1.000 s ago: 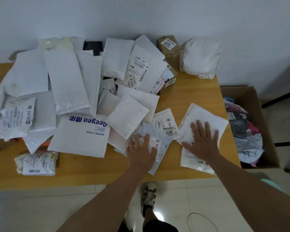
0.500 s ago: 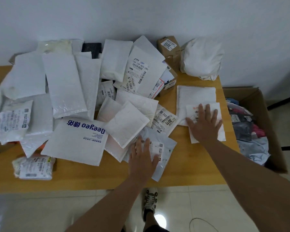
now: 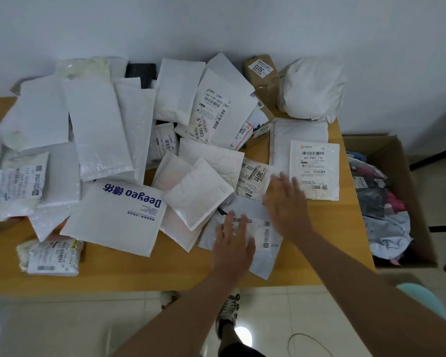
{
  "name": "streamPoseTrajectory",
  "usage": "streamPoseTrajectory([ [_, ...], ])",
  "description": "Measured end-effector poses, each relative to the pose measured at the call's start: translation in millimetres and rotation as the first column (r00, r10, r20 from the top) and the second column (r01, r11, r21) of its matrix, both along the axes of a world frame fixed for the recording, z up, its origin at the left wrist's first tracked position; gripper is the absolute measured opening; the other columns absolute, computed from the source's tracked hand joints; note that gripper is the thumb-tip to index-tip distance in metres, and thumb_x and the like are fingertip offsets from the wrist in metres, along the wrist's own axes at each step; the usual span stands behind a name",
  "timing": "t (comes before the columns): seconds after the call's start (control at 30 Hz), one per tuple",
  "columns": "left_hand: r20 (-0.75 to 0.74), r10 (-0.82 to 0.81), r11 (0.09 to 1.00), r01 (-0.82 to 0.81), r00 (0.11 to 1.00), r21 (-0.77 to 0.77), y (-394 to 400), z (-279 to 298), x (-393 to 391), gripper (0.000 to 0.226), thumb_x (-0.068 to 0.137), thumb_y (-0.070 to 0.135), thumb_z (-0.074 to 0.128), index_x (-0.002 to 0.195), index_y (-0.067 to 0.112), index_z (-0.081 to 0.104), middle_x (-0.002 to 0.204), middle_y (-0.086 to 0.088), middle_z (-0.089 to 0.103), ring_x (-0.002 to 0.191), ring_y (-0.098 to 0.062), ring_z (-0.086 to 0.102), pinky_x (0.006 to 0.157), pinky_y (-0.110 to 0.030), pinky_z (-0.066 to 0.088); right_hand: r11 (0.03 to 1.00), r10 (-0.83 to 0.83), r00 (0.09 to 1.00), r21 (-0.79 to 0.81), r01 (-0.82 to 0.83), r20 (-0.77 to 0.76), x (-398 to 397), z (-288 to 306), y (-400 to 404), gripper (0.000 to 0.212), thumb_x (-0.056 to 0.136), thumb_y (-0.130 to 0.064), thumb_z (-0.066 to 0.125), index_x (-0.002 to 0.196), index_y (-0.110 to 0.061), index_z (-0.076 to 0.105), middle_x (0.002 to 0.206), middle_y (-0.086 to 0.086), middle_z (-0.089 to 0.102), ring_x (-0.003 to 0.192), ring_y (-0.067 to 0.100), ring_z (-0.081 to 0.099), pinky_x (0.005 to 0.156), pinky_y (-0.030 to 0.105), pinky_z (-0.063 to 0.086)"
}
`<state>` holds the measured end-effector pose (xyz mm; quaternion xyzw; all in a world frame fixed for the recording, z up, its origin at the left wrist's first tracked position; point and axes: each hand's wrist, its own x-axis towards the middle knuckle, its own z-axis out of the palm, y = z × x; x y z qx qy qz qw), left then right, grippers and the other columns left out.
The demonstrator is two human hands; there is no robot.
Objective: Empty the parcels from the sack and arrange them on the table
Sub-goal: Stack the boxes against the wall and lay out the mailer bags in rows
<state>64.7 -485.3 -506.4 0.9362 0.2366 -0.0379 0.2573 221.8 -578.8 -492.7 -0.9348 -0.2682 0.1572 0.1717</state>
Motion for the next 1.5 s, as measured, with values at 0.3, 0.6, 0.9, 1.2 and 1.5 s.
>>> streamPoseTrajectory([
  [0.3, 0.211, 0.172, 0.971, -0.202, 0.962, 0.13, 38.4, 26.3, 7.3, 0.06, 0.08, 0.029, 0.053, 0.139, 0.018, 0.041, 0.145, -0.014, 0.042, 0.132, -0.033, 0.04, 0.105, -0.048, 0.036, 0.974, 0.183, 0.979, -0.155, -0.168, 0.089, -38.4, -17.1, 6.3, 0.082, 0.089, -0.078, 0.024, 0.156, -0.03, 0.016, 0.165, 0.001, 0.007, 0.151, 0.031, 0.001, 0.116, 0.06, 0.005],
  [0.6, -0.225, 0.329, 0.944, -0.324, 0.917, 0.059, 82.7, 23.8, 5.4, 0.096, 0.082, 0.074, 0.045, 0.154, 0.029, 0.001, 0.163, -0.007, 0.001, 0.149, -0.032, 0.003, 0.118, -0.05, 0.007, 0.877, 0.401, 0.915, -0.306, -0.371, 0.04, -26.6, -34.2, -33.3, 0.099, 0.079, -0.086, 0.029, 0.155, -0.023, 0.024, 0.162, 0.0, 0.02, 0.148, 0.031, 0.021, 0.114, 0.062, 0.017],
  [0.9, -0.29, 0.398, 0.911, -0.411, 0.87, 0.017, 94.6, 15.7, 25.6, 0.078, 0.092, 0.071, 0.019, 0.156, 0.03, 0.002, 0.164, -0.01, -0.002, 0.149, -0.037, -0.003, 0.12, -0.053, 0.002, 0.897, 0.389, 0.919, -0.248, -0.365, 0.056, -28.7, -31.2, -10.7, 0.092, 0.082, -0.077, 0.037, 0.156, -0.025, 0.02, 0.164, 0.003, 0.011, 0.149, 0.034, 0.016, 0.111, 0.059, 0.024],
  [1.2, -0.29, 0.265, 0.964, -0.243, 0.92, 0.11, 67.8, 29.6, 14.7, 0.079, 0.092, 0.07, 0.018, 0.155, 0.022, 0.011, 0.156, -0.012, 0.024, 0.142, -0.036, 0.02, 0.116, -0.05, 0.016, 0.975, 0.18, 0.931, -0.185, -0.125, 0.319, -15.6, -29.5, -39.9, 0.075, 0.094, -0.069, 0.03, 0.149, -0.019, 0.037, 0.158, 0.008, 0.032, 0.147, 0.035, 0.023, 0.113, 0.063, 0.019],
  [1.5, -0.286, 0.222, 0.974, -0.228, 0.932, 0.011, 46.0, 22.9, 4.1, 0.091, 0.083, 0.079, 0.01, 0.154, 0.023, 0.01, 0.157, -0.013, 0.016, 0.147, -0.035, 0.009, 0.12, -0.051, 0.009, 0.974, -0.208, 0.978, -0.086, 0.21, 0.031, 1.8, -25.6, -13.4, 0.08, 0.088, -0.072, 0.015, 0.152, -0.026, 0.027, 0.162, 0.003, 0.021, 0.148, 0.038, 0.012, 0.113, 0.064, 0.016],
])
